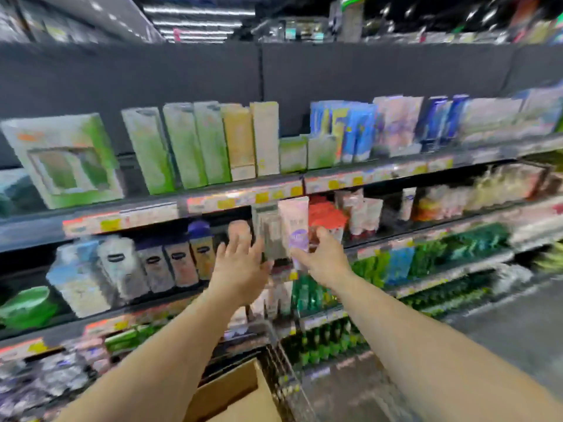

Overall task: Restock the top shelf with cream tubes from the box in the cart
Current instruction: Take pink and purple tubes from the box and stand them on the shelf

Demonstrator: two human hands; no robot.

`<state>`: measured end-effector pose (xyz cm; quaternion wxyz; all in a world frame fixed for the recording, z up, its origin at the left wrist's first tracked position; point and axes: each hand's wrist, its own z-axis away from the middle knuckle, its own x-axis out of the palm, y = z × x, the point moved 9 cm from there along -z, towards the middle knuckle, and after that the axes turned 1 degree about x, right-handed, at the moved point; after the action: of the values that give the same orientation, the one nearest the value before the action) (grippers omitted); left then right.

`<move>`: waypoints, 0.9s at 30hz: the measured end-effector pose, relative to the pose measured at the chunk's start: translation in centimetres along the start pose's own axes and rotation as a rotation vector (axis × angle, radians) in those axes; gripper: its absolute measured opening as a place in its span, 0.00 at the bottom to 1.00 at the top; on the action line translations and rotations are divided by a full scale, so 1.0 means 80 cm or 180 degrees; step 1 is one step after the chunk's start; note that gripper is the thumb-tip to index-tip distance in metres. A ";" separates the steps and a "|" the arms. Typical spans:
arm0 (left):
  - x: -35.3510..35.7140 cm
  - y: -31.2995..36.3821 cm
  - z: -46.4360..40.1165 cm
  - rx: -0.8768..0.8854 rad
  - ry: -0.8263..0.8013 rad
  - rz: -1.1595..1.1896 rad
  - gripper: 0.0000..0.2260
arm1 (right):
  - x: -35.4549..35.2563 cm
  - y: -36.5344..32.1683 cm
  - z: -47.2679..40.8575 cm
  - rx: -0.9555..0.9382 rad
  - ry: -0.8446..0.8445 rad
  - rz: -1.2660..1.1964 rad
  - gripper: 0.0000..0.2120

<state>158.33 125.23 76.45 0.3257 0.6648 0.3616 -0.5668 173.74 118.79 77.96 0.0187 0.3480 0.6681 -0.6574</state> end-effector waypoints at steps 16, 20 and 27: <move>-0.064 0.519 -0.182 0.0718 0.0362 0.0021 0.26 | -0.510 0.180 -0.091 0.0122 0.0803 0.0181 0.14; -0.068 0.528 -0.231 0.0723 0.0447 0.0219 0.27 | -0.522 0.193 -0.146 0.0057 0.0821 0.0131 0.14; -0.072 0.496 -0.354 0.0502 0.0594 0.0363 0.22 | -0.510 0.185 -0.275 -0.0103 0.0709 -0.0177 0.14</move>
<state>206.16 127.61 87.16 0.2691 0.7576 0.3063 -0.5097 221.39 118.87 87.78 -0.0682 0.3999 0.6859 -0.6041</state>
